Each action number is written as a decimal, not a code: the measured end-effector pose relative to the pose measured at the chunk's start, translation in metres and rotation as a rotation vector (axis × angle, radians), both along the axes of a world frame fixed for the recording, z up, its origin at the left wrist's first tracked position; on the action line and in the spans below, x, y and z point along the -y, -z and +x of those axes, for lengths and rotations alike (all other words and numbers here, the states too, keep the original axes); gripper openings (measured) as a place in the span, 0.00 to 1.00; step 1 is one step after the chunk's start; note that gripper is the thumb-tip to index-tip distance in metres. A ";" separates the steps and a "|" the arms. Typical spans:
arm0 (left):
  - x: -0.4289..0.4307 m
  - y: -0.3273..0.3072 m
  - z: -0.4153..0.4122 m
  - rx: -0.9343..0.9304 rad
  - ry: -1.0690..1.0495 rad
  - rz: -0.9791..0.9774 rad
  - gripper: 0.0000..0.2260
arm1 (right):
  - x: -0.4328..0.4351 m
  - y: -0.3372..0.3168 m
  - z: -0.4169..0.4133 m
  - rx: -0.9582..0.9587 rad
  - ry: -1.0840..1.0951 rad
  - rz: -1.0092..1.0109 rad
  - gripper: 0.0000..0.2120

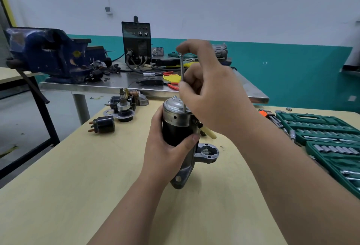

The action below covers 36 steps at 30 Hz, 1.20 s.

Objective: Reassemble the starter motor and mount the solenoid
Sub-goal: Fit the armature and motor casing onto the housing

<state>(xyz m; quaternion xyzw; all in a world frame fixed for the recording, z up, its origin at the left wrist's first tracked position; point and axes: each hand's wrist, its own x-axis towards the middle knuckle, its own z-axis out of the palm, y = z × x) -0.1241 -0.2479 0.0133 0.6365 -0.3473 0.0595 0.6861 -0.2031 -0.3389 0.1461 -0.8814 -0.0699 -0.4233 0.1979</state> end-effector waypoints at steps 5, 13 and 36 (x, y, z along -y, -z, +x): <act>0.000 0.000 0.001 -0.016 0.006 -0.015 0.36 | -0.012 -0.001 0.000 0.033 0.166 -0.117 0.22; 0.004 -0.004 0.000 -0.010 0.021 -0.001 0.35 | 0.003 -0.002 0.008 0.053 0.136 -0.001 0.18; -0.007 0.001 0.009 -0.046 0.112 0.031 0.38 | 0.031 0.005 0.026 -0.722 0.007 -0.146 0.38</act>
